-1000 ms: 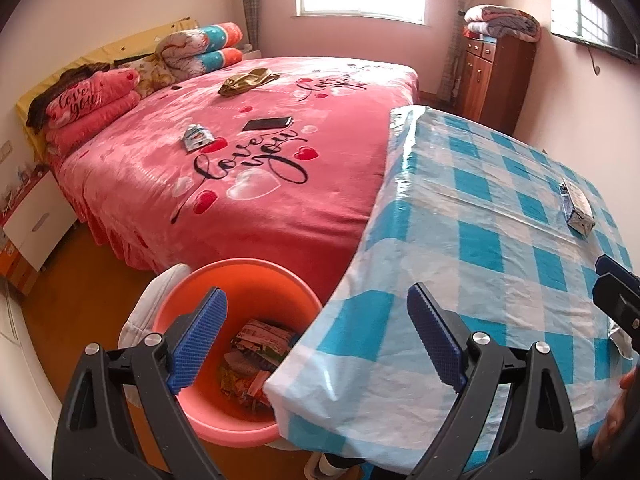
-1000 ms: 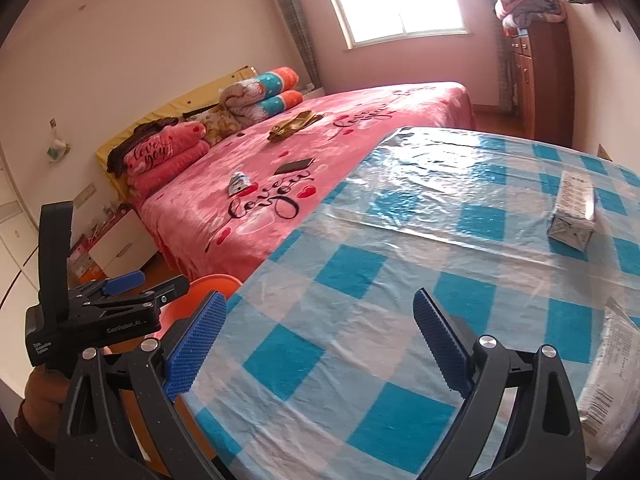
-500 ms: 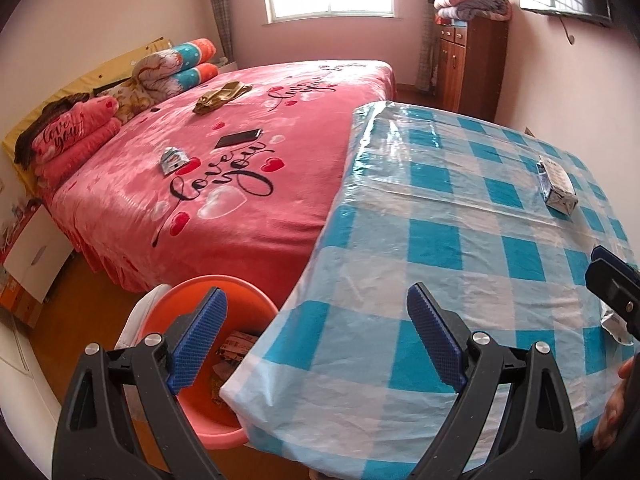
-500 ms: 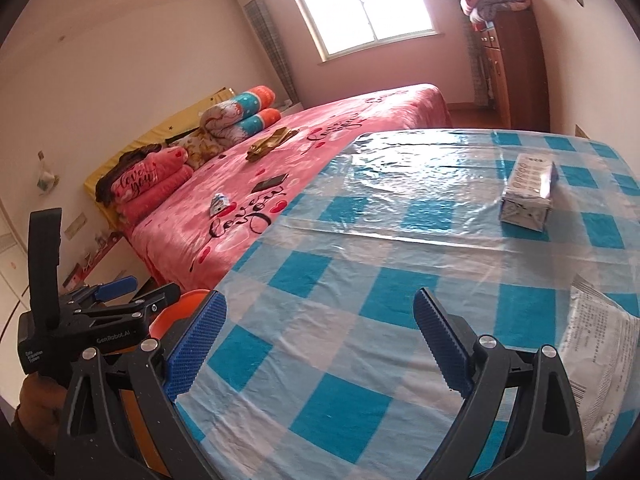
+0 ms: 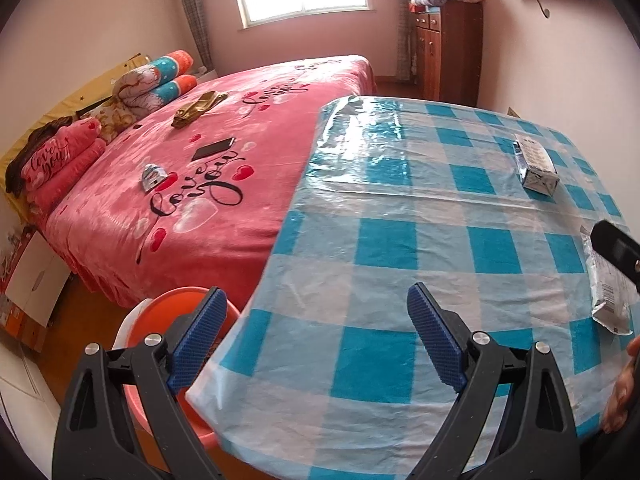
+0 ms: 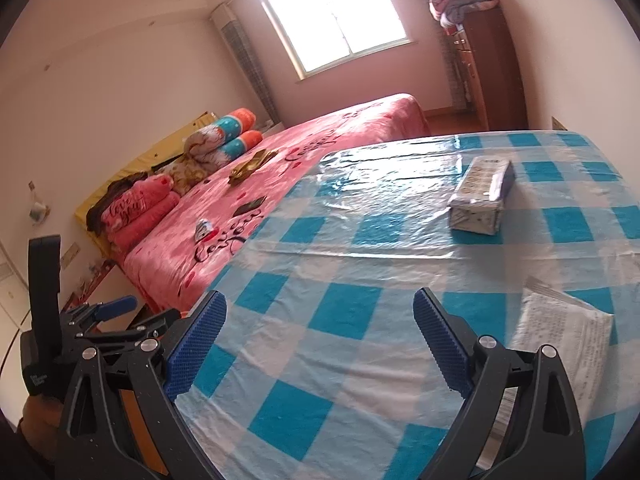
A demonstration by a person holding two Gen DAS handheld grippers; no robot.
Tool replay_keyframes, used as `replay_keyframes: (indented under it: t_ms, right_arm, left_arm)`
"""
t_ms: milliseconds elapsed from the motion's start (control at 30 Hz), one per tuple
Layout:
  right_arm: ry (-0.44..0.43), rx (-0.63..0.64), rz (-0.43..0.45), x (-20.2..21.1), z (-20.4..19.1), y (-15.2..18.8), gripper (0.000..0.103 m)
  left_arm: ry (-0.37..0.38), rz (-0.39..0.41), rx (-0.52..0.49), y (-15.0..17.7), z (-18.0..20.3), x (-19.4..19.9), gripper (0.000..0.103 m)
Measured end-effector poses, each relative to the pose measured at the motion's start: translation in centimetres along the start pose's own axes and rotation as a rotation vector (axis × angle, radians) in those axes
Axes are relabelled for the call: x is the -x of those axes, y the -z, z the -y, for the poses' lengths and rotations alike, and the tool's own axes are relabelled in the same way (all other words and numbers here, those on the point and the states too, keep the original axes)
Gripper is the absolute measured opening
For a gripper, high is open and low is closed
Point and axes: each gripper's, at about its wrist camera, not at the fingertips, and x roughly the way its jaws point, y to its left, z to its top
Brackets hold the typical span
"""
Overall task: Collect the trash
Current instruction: 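Move both open grippers back toward the remaining trash on the table, then close the left gripper on the white milk carton and lift it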
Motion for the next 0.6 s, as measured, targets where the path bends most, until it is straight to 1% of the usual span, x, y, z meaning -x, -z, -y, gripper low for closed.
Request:
replay_keyframes:
  t_ms: [267, 400, 467, 533, 600]
  right_arm:
    - [0.044, -0.060, 0.049, 1.6, 3.0, -0.5, 0.094]
    - [0.079, -0.093, 0.084, 2.7, 5.1, -0.9, 0.094]
    - [0.134, -0.123, 0.094, 3.2, 6.5, -1.0, 0.094]
    - [0.207, -0.151, 0.102, 3.6, 7.7, -1.0, 0.094]
    - [0.236, -0.177, 0.105, 3.9, 8.8, -1.0, 0.094]
  left_arm:
    - [0.030, -0.002, -0.051, -0.5, 2.9, -0.2, 0.092]
    - [0.075, -0.008, -0.082, -0.5, 4.8, -0.2, 0.092]
    - [0.095, -0.011, -0.104, -0.4, 5.9, -0.2, 0.092]
    - [0.109, -0.016, -0.135, -0.3, 7.2, -0.4, 0.092]
    - [0.119, -0.019, -0.154, -0.3, 8.1, -0.6, 0.092]
